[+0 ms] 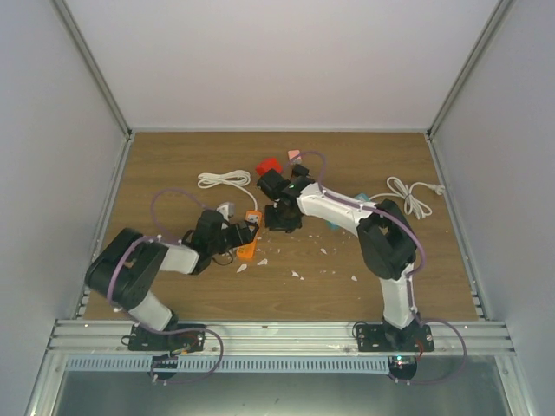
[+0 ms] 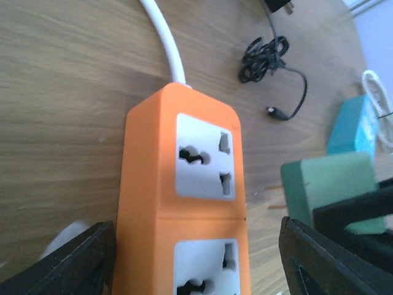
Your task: Insert the plug
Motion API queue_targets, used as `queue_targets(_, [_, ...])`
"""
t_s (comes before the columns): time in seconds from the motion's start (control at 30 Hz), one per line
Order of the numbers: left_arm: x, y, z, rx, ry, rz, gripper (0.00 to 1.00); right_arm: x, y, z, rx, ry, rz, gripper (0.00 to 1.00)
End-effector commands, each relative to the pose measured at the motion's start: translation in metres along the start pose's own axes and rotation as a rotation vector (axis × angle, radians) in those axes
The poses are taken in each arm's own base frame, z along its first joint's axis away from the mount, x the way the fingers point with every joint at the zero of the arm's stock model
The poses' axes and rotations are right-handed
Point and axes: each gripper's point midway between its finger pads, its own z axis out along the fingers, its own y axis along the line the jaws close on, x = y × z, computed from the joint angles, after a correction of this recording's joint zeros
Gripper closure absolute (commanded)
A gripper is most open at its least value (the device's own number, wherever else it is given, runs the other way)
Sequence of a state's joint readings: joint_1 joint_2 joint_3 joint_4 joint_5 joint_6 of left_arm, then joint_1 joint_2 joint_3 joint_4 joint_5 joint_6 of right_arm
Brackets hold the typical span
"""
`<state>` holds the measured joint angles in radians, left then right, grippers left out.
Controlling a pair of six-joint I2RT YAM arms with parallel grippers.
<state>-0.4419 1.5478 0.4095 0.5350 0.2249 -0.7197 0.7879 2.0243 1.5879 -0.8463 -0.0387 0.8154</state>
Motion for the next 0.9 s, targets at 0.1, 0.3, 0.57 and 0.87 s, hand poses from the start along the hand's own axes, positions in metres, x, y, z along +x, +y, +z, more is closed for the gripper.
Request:
queue_targets(0.1, [-0.005, -0.042, 0.023, 0.191, 0.001, 0.043, 0.30, -0.014, -0.027, -0.033, -0.002, -0.103, -0.015, 1.00])
queue_targets(0.3, [0.013, -0.069, 0.029, 0.195, 0.023, 0.071, 0.34, -0.030, -0.031, -0.068, 0.010, -0.217, -0.032, 0.99])
queue_targets(0.57, [0.024, -0.055, 0.065, -0.002, 0.065, 0.047, 0.35, -0.037, -0.053, -0.095, 0.007, -0.287, 0.006, 1.00])
queue_targets(0.87, [-0.012, -0.023, 0.051, -0.348, -0.064, 0.100, 0.21, -0.040, -0.084, -0.122, 0.054, -0.399, 0.061, 1.00])
